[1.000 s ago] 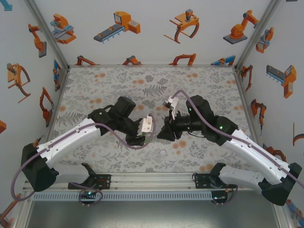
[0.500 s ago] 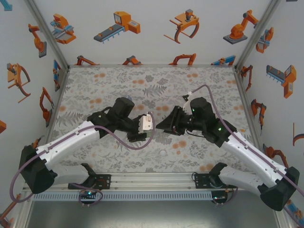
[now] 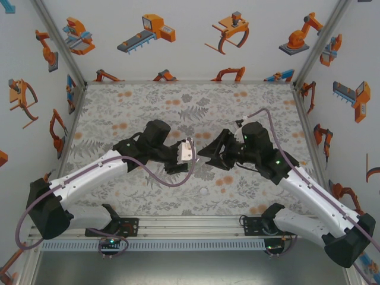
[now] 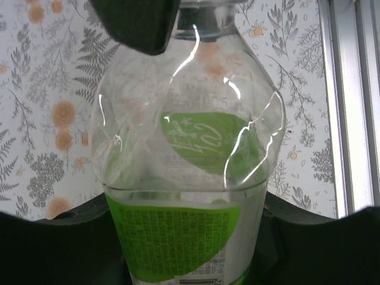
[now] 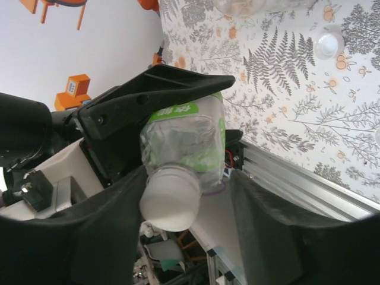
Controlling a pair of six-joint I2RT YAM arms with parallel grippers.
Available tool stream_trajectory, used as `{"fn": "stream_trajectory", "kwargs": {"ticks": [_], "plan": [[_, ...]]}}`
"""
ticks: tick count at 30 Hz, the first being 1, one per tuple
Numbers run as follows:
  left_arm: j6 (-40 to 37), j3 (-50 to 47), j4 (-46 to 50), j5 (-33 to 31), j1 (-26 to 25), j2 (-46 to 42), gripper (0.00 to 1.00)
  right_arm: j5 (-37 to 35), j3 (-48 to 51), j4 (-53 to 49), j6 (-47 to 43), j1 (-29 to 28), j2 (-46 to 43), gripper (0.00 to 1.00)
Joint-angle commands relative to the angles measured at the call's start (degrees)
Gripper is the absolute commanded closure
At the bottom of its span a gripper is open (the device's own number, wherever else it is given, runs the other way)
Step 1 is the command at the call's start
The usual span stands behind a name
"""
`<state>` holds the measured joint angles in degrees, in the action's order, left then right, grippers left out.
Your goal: Screw on the bottle caps
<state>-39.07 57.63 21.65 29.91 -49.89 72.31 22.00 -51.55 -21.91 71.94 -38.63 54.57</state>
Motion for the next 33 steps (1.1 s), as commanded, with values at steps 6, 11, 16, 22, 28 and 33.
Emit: {"fn": "stream_trajectory", "kwargs": {"ticks": [6,11,16,22,28,33], "plan": [[1.7,2.8,-0.2,3.3,-0.2,0.9,1.00,-4.9,-10.6,-17.0,-13.6,1.6,1.6,0.34],[2.3,4.2,2.5,0.4,-0.2,2.6,1.00,-6.7,-15.4,-23.7,-18.4,1.8,3.5,0.35],[2.9,4.6,2.7,-2.6,-0.3,3.4,1.00,-5.8,-17.1,-25.2,-19.6,1.8,4.9,0.41],[2.4,4.5,2.6,-2.3,-0.3,3.8,1.00,-2.5,-14.8,-19.0,-15.6,2.0,5.1,0.44],[1.7,3.9,2.4,-0.9,-0.3,3.6,1.00,-1.1,-10.7,-12.7,-11.7,2.9,4.3,0.54],[1.6,3.8,2.3,-0.7,-0.3,3.9,1.00,-1.0,-9.9,-11.9,-11.1,3.3,4.3,0.58]]}}
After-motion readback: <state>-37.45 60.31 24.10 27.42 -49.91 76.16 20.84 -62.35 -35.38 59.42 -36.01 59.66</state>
